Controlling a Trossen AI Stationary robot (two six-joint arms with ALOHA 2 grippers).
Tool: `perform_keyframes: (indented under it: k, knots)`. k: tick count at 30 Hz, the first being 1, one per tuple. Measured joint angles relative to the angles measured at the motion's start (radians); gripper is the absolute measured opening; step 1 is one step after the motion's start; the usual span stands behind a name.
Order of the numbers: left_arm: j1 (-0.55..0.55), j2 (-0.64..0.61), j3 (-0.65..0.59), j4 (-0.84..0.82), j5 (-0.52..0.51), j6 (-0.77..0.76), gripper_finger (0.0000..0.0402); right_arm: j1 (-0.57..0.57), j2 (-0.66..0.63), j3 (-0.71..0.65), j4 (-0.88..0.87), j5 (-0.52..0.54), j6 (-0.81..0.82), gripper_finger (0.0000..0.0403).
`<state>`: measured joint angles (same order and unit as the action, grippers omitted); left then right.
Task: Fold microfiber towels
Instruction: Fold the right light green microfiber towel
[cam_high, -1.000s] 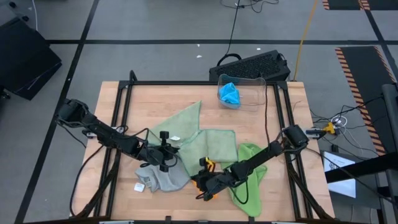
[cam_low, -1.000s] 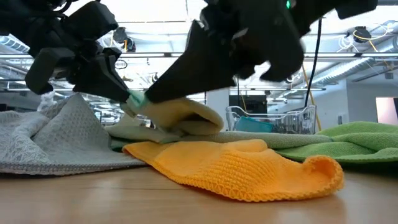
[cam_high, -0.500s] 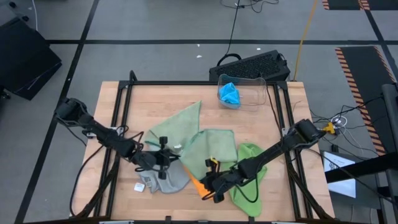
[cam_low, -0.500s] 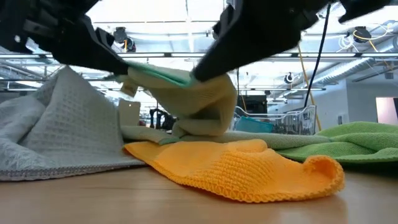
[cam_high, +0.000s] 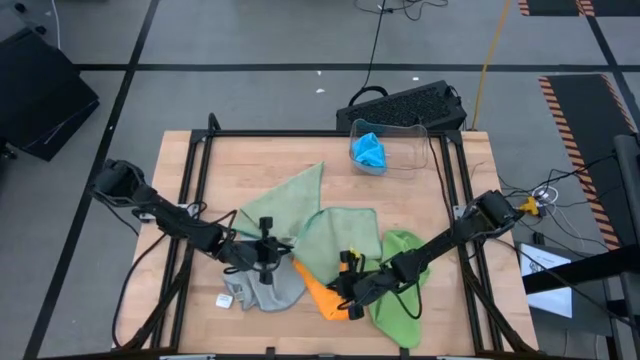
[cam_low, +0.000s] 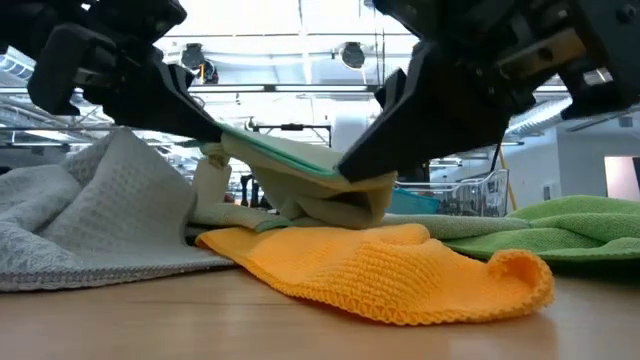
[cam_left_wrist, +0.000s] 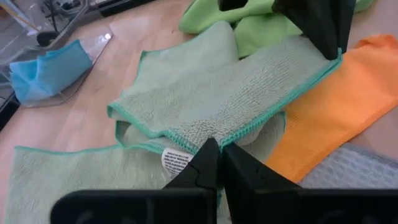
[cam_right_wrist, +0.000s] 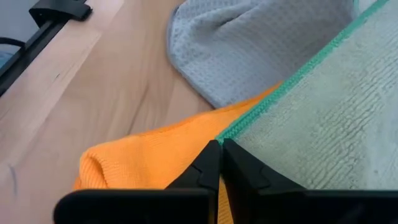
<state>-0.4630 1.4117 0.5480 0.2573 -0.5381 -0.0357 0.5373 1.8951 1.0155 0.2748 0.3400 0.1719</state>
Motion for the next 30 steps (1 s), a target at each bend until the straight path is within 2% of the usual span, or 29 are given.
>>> perform_keyframes:
  k: [10, 15, 18, 21, 23, 27, 30]
  knots:
    - [-0.004, 0.002, 0.000, 0.009, -0.001, 0.012, 0.0009, -0.005, -0.110, -0.004, -0.043, 0.010, -0.006, 0.0002]
    - [-0.013, -0.047, 0.051, 0.060, -0.051, 0.112, 0.0011, -0.010, -0.240, -0.004, -0.118, 0.139, -0.050, 0.0001]
    - [0.003, -0.089, 0.135, 0.003, -0.104, 0.204, 0.0005, -0.039, -0.348, -0.004, -0.133, 0.226, -0.125, 0.0001]
    - [0.031, -0.129, 0.216, -0.094, -0.141, 0.271, 0.0011, -0.086, -0.453, -0.004, -0.127, 0.257, -0.226, 0.0001]
    - [0.059, -0.152, 0.261, -0.181, -0.148, 0.270, 0.0015, -0.126, -0.510, -0.004, -0.125, 0.251, -0.274, 0.0001]
    - [0.106, -0.194, 0.311, -0.373, -0.178, 0.246, 0.0007, -0.215, -0.583, -0.004, -0.118, 0.166, -0.354, 0.0000]
    - [0.138, -0.230, 0.333, -0.399, -0.195, 0.297, 0.0006, -0.288, -0.618, -0.004, -0.107, 0.112, -0.389, 0.0000]
